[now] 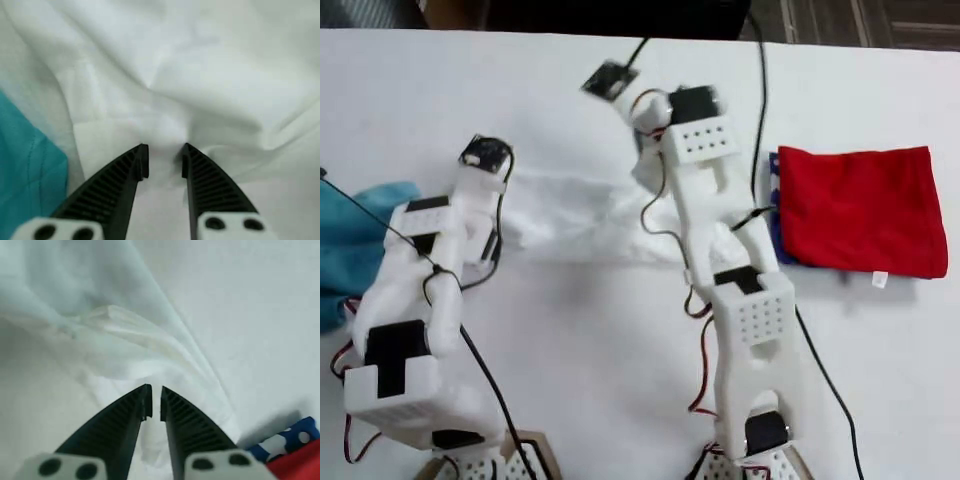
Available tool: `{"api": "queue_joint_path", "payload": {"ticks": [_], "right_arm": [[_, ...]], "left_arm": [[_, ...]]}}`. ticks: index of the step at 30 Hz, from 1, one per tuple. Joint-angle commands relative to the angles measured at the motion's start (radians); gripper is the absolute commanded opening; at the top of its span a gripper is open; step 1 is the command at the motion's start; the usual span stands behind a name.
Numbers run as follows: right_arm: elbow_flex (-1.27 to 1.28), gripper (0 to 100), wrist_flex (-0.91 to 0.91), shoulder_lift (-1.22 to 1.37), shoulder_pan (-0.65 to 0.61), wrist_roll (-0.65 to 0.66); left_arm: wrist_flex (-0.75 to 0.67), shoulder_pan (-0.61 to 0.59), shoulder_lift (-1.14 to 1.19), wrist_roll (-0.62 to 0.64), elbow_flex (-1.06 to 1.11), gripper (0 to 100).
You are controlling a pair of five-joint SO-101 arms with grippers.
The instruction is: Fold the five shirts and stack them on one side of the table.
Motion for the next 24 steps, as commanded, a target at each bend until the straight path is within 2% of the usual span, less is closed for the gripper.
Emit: {"api": "queue_joint_path", "payload": {"ticks": [1, 11, 24], "right_arm": [[0.146, 2.3, 0.004, -0.131, -0.03, -0.012], [0.433, 2.2, -0.104, -0.16, -0.117, -0.02], [0.477, 2.2, -0.544, -0.159, -0.081, -0.02]], "left_arm": [[-0.018, -0.003, -0.021, 0.002, 0.002, 13], [-0.018, -0.003, -0.02, 0.002, 0.002, 13], [-0.018, -0.003, -0.02, 0.002, 0.002, 13]]}}
